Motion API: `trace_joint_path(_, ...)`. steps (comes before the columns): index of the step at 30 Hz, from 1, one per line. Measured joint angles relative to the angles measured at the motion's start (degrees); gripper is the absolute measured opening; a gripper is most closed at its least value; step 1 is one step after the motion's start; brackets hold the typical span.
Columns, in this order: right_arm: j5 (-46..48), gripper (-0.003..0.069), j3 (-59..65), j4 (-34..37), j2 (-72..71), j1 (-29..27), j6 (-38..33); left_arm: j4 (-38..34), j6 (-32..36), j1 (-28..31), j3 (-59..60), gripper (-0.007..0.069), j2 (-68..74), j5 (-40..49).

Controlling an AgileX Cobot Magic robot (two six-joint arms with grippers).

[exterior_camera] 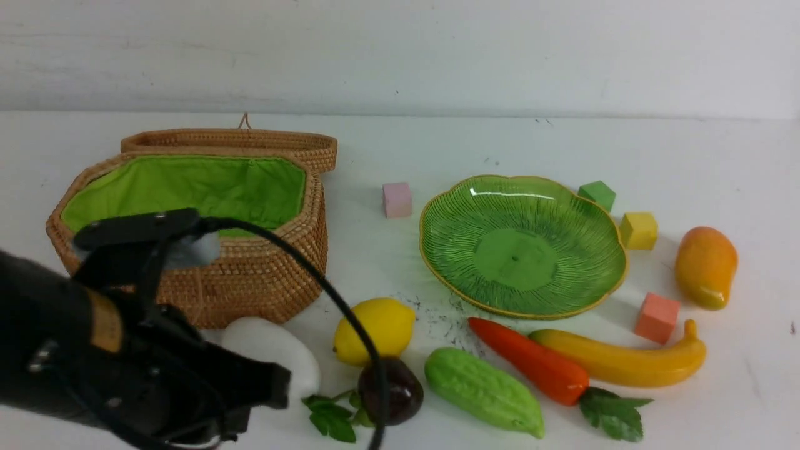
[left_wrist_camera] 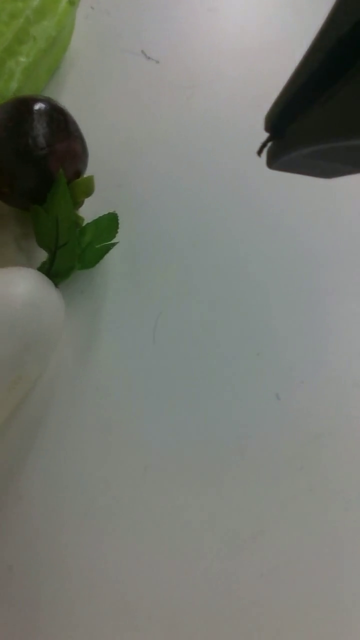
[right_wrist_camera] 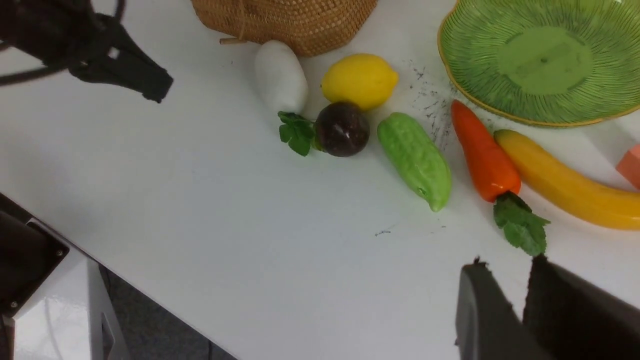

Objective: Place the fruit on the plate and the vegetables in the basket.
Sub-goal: Take a daikon with your left arm and place it on the basket on the left.

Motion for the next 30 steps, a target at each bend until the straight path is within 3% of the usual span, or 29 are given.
trace_joint_path(4,0.0,0.015,0.0,0.0,0.0,0.0,0.0,11.03,-9.85,-3.22,-4.12,-0.0013,6.44,0.72)
trace_joint_path(8,0.0,0.0154,0.0,0.0,0.0,0.0,-0.12,12.58,-13.67,-0.69,-6.24,0.0008,12.65,0.61)
trace_joint_path(12,0.0,0.016,0.0,0.0,0.0,0.0,-0.51,9.29,-13.37,3.65,-6.49,0.0125,17.62,-1.08)
trace_joint_path(17,0.0,0.0163,0.0,0.0,0.0,0.0,-1.72,6.87,-13.31,8.31,-6.49,0.0377,22.09,-7.41)
trace_joint_path(22,0.0,0.0167,0.0,0.0,0.0,0.0,-1.91,6.51,-13.31,8.84,-6.49,0.0615,25.32,-14.66)
trace_joint_path(25,0.0,0.017,0.0,0.0,0.0,0.0,-1.91,6.96,-14.13,8.84,-6.49,0.0659,27.13,-17.19)
trace_joint_path(30,0.0,0.017,0.0,0.0,0.0,0.0,-1.91,11.43,-19.05,8.84,-6.49,0.065,30.47,-18.63)
